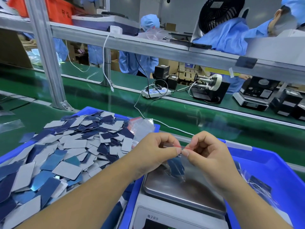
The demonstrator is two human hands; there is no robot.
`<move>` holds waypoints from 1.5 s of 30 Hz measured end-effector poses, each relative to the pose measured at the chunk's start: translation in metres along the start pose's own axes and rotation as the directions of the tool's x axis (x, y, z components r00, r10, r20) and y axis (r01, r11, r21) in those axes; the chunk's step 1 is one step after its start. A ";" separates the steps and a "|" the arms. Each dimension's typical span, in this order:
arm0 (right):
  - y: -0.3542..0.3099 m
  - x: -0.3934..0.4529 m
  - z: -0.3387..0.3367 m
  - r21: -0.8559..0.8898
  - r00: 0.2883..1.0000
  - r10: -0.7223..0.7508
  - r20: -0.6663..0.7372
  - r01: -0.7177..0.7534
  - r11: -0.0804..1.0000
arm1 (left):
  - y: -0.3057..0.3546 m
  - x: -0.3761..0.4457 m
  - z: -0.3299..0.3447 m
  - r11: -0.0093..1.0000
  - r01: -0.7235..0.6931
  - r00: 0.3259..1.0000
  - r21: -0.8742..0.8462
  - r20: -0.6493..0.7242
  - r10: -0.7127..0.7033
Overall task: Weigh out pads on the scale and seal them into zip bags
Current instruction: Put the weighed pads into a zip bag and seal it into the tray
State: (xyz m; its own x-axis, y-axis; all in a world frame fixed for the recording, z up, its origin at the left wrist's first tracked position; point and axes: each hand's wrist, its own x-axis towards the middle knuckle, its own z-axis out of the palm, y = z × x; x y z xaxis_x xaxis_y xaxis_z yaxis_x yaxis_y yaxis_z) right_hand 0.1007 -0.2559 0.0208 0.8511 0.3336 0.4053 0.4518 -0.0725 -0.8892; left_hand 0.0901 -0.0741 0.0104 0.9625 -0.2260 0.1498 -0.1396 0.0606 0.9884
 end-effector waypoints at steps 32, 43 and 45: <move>-0.005 0.003 -0.003 0.097 1.000 0.004 -0.030 -0.001 0.995 | 0.000 0.000 -0.001 0.998 -0.026 1.000 -0.066 -0.013 0.025; 0.000 0.004 -0.005 0.150 0.998 -0.012 -0.062 0.021 0.988 | 0.000 0.003 -0.001 0.975 0.059 0.998 -0.216 -0.010 -0.063; -0.001 0.004 -0.006 0.246 0.997 -0.014 -0.076 0.033 0.969 | 0.000 0.004 -0.002 0.955 0.134 0.991 -0.265 0.061 -0.123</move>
State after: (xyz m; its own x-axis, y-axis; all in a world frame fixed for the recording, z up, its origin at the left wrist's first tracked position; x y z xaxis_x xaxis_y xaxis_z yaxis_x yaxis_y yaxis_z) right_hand 0.1048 -0.2600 0.0246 0.8623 0.2627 0.4330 0.3997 0.1722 -0.9003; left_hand 0.0946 -0.0728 0.0108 0.9565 -0.2903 0.0289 0.0577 0.2854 0.9567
